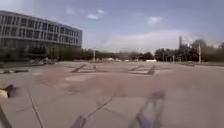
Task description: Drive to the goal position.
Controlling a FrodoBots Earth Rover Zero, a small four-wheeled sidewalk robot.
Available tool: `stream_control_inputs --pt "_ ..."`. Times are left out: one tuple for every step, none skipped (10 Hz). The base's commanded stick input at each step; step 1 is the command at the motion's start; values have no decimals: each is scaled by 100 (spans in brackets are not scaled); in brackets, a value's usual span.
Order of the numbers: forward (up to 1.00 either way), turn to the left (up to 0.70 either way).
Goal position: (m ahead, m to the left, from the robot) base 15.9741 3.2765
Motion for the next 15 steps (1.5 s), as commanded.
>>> stream_control_inputs --pt "100 0" --pt "100 0" --pt "100 0" --pt "100 0" --pt "100 0" --pt "100 0" --pt "100 0" --pt "100 0" --pt "100 0" --pt "100 0" --pt "100 0" --pt "100 0" --pt "100 9" --pt "100 27" --pt "100 27"
